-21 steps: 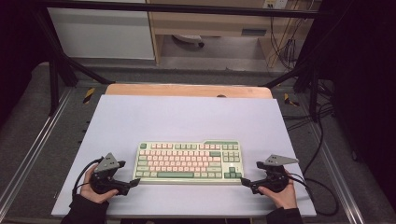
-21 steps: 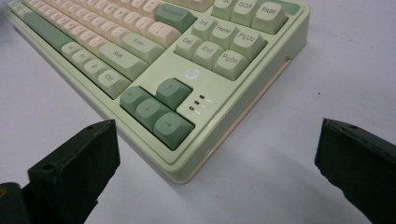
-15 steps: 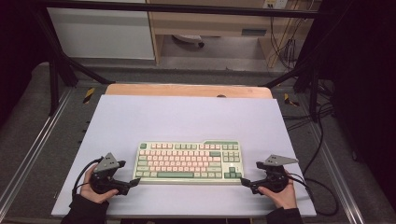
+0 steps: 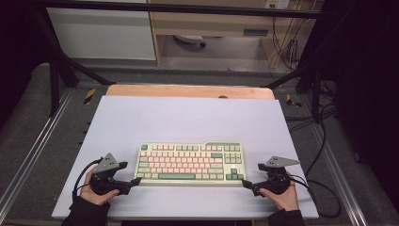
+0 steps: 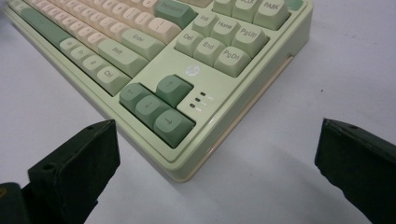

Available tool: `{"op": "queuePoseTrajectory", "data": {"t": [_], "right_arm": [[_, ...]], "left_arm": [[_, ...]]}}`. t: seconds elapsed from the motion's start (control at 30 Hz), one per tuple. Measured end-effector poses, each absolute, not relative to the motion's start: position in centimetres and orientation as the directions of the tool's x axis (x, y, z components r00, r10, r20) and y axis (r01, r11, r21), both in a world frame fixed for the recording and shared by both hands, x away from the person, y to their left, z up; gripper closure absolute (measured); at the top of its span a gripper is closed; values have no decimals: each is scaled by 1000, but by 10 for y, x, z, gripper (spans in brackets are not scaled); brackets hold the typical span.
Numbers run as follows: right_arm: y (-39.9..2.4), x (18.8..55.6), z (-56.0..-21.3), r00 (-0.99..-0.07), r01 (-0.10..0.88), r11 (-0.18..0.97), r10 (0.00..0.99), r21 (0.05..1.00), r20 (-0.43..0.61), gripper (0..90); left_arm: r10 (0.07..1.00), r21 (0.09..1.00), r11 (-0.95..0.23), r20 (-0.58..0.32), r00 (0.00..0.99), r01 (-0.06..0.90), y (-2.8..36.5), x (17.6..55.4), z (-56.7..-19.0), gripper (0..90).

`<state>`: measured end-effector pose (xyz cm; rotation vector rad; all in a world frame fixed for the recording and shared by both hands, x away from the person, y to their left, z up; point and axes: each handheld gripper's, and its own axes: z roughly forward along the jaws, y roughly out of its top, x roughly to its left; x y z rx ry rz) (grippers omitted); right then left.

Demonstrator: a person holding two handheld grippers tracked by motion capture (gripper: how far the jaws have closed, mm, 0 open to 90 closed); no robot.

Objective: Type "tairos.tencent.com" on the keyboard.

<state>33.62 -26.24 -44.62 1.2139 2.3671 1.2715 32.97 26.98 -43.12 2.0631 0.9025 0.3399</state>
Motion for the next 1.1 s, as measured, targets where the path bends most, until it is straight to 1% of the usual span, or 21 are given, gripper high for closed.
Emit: {"op": "queuePoseTrajectory", "data": {"t": [0.07,0.1,0.13,0.2,0.27,0.47,0.67,0.7,0.73,1.1], "right_arm": [[-262,336,-446,-644,573,292,739,766,201,5],[-263,336,-446,-646,569,294,737,768,197,5],[-263,336,-446,-647,568,294,737,768,196,5],[-263,336,-446,-645,573,293,738,766,199,5],[-263,336,-446,-645,571,292,738,767,199,5],[-262,336,-447,-647,573,295,736,764,200,5],[-262,336,-447,-647,573,298,736,763,198,5],[-262,336,-447,-647,573,298,736,763,198,5],[-262,336,-447,-645,574,294,737,764,201,5],[-262,336,-446,-643,574,292,739,765,202,5]], "left_arm": [[704,790,-388,-79,706,475,270,329,-430,203],[703,793,-384,-81,706,473,270,329,-429,203],[704,796,-378,-84,705,473,270,329,-428,234],[702,798,-376,-88,707,472,270,328,-427,247],[702,801,-372,-88,707,469,269,328,-426,291],[705,806,-360,-95,703,470,267,328,-423,364],[702,808,-365,-87,707,462,263,328,-419,477],[704,810,-359,-91,704,463,262,328,-418,477],[706,812,-353,-95,702,464,262,329,-418,518],[700,800,-362,-107,706,480,250,333,-409,697]]}}
